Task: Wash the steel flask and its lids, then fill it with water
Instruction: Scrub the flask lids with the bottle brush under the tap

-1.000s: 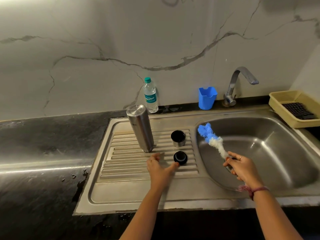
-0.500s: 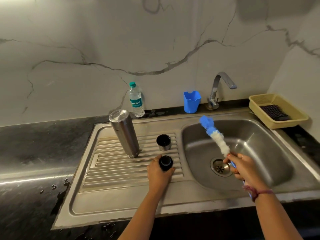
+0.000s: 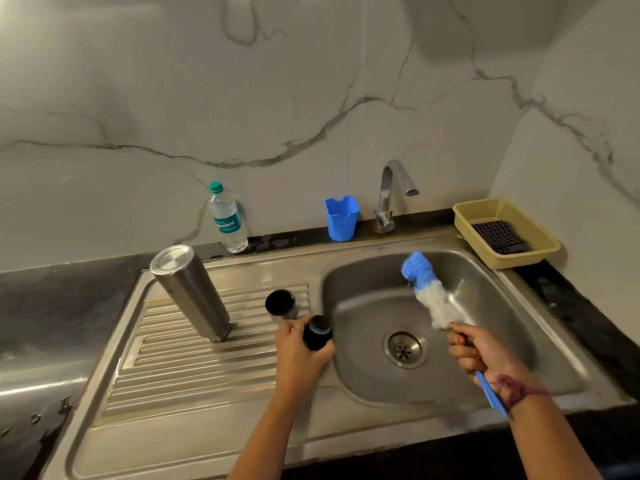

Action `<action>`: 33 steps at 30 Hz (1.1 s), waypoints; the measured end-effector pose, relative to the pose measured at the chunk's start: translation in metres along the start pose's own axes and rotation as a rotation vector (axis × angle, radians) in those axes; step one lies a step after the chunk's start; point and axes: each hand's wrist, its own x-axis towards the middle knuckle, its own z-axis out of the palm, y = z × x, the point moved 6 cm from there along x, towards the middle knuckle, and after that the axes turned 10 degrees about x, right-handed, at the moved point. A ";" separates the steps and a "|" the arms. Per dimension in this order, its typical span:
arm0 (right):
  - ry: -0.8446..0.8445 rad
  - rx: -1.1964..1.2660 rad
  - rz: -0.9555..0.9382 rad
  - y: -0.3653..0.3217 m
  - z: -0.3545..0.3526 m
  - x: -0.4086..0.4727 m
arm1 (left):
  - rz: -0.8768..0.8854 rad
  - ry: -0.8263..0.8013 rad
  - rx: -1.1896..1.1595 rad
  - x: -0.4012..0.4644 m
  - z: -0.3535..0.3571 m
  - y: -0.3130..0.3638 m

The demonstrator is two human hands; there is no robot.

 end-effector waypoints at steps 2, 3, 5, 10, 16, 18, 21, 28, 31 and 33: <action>0.026 -0.083 0.001 -0.009 -0.006 0.001 | 0.030 -0.062 0.011 0.008 0.013 0.016; 0.042 -0.140 0.001 -0.013 -0.008 0.001 | 0.033 -0.097 0.011 0.013 0.020 0.023; 0.079 -0.248 -0.020 -0.022 -0.013 0.000 | 0.032 -0.160 0.009 0.023 0.033 0.038; 0.150 -0.442 -0.127 -0.048 -0.033 0.008 | 0.094 -0.253 0.134 0.052 0.063 0.080; 0.172 -0.802 -0.294 -0.079 -0.054 0.017 | 0.127 -0.341 0.274 0.100 0.098 0.123; 0.148 -0.870 -0.350 -0.088 -0.056 0.016 | 0.146 -0.351 0.340 0.115 0.108 0.137; 0.109 -0.898 -0.426 -0.101 -0.052 0.011 | 0.202 -0.333 0.415 0.139 0.116 0.160; 0.091 -0.926 -0.439 -0.111 -0.056 0.017 | 0.243 -0.396 0.617 0.185 0.131 0.188; 0.101 -0.937 -0.428 -0.110 -0.060 0.024 | 0.240 -0.457 0.714 0.200 0.139 0.188; 0.102 -0.926 -0.428 -0.109 -0.060 0.027 | 0.242 -0.488 0.801 0.208 0.144 0.186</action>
